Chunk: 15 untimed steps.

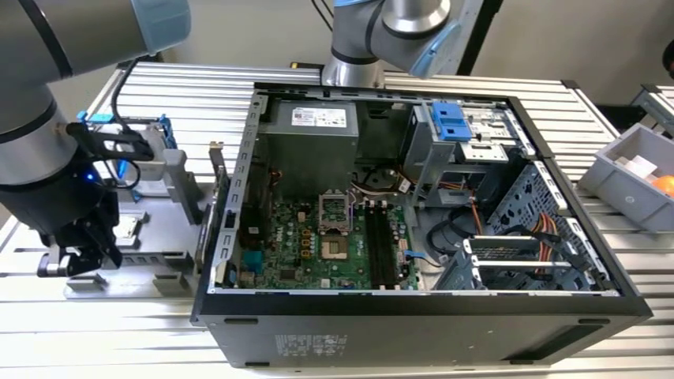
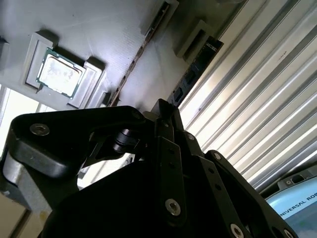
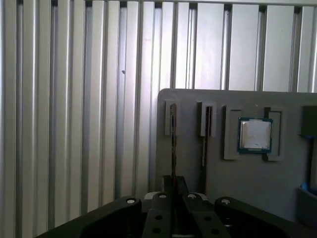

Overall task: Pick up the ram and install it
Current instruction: 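Pick up the ram and move it above insertion slot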

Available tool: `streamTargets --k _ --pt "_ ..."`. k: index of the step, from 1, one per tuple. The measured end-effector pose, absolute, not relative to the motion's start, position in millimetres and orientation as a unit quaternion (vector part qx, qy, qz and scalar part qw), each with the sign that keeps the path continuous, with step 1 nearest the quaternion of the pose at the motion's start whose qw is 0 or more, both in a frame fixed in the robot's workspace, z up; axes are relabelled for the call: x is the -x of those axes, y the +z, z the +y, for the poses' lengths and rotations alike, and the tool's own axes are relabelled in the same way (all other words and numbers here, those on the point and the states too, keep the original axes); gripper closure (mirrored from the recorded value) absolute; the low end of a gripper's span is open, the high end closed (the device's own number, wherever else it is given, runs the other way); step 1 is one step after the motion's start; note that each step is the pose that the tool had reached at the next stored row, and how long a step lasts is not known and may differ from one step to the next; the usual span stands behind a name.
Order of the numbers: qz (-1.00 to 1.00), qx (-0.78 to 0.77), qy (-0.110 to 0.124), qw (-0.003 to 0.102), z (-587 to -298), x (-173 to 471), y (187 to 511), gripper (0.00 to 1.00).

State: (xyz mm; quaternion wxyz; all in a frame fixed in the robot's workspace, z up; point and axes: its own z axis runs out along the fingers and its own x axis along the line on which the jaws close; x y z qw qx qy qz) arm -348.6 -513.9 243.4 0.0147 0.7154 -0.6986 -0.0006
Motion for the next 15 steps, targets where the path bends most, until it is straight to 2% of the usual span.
streamTargets --k 15 --pt "-0.699 -0.715 -0.001 0.015 -513.9 348.6 255.9 1.00"
